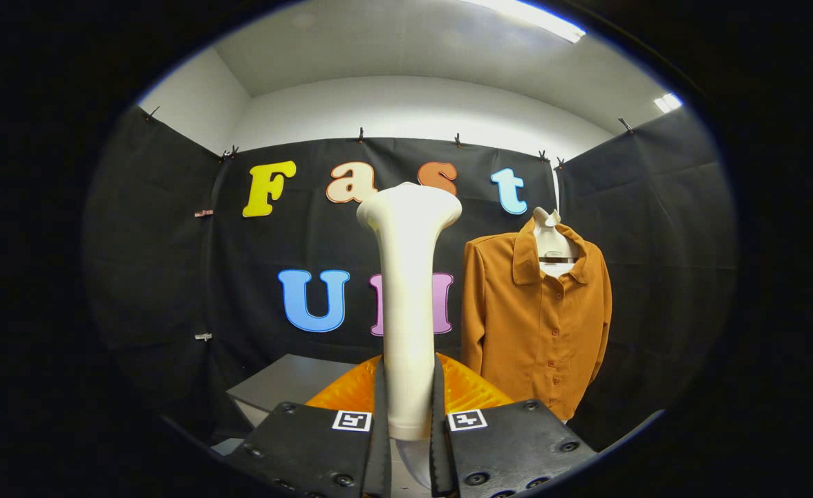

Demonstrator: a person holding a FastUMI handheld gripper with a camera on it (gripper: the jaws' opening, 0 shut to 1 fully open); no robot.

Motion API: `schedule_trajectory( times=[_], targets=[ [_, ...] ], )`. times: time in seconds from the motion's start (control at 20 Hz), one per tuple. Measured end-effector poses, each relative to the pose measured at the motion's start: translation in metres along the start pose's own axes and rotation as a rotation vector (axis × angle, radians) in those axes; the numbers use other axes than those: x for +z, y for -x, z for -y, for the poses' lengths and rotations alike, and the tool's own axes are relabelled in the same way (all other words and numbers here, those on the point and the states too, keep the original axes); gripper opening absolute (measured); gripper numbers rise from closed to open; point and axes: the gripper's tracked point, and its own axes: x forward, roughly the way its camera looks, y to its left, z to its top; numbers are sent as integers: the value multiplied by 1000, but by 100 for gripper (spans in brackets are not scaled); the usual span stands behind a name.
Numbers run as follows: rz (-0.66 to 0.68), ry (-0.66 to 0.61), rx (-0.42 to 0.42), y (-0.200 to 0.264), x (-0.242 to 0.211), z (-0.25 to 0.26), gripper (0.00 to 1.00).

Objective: Iron the clothes twice with a garment steamer, once on the left side and once on the right side.

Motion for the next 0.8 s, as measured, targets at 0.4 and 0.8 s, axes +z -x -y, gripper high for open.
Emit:
schedule_trajectory(
  times=[0.4,0.8],
  targets=[
    [-6,5,-11,-4,-4,1,25],
    [-11,5,-12,-10,-6,4,25]
  ],
)
